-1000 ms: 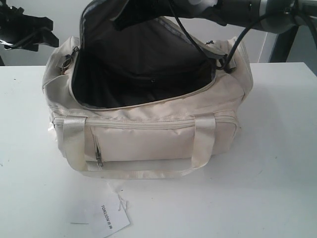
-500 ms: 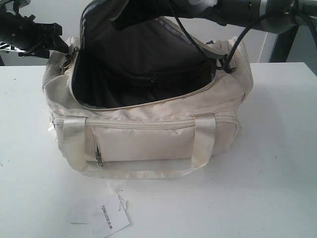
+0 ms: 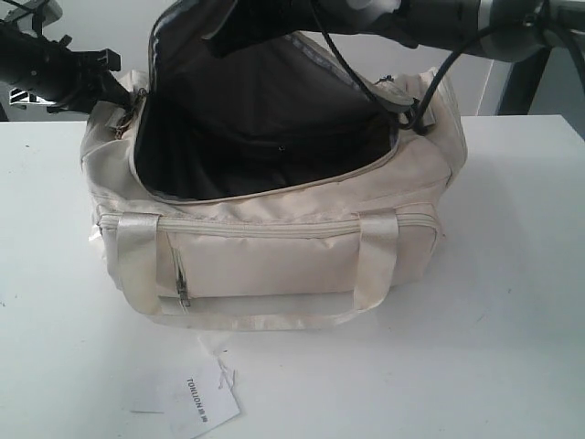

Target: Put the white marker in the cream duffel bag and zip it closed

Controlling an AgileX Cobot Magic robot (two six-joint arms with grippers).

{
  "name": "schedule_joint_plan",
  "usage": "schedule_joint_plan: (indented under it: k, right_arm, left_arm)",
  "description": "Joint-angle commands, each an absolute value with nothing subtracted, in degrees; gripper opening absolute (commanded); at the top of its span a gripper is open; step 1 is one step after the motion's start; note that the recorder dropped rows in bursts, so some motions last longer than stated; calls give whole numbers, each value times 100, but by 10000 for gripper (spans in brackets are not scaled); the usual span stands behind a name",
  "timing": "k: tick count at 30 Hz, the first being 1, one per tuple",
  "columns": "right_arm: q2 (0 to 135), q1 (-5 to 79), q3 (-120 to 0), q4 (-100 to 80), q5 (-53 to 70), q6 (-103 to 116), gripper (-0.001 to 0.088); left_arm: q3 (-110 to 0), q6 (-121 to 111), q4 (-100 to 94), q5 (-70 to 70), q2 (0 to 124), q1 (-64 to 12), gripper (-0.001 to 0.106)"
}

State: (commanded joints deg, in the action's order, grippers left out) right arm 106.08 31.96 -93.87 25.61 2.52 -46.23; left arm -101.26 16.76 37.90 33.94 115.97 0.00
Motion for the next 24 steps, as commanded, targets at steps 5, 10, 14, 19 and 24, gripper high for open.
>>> schedule_joint_plan:
  k: [5, 10, 14, 19, 24]
  right_arm:
    - [10619, 3196, -9387, 2561, 264, -4623, 0]
    - [10631, 3196, -9387, 2573, 422, -4608, 0]
    - [10535, 3196, -9387, 2587, 1105, -4608, 0]
    - [10467, 3196, -9387, 2576, 2238, -4608, 0]
    - [10405, 3196, -9387, 2194, 3420, -4622, 0]
  left_arm:
    - [-10126, 1950, 4073, 3414, 11597, 0, 3]
    - [-10126, 1950, 4153, 3438, 11597, 0, 3]
    - [-10126, 1950, 4153, 3459, 11597, 0, 3]
    - [-10126, 1950, 4153, 3460, 11597, 0, 3]
    - [-10126, 1927, 4153, 3460, 11597, 0, 3]
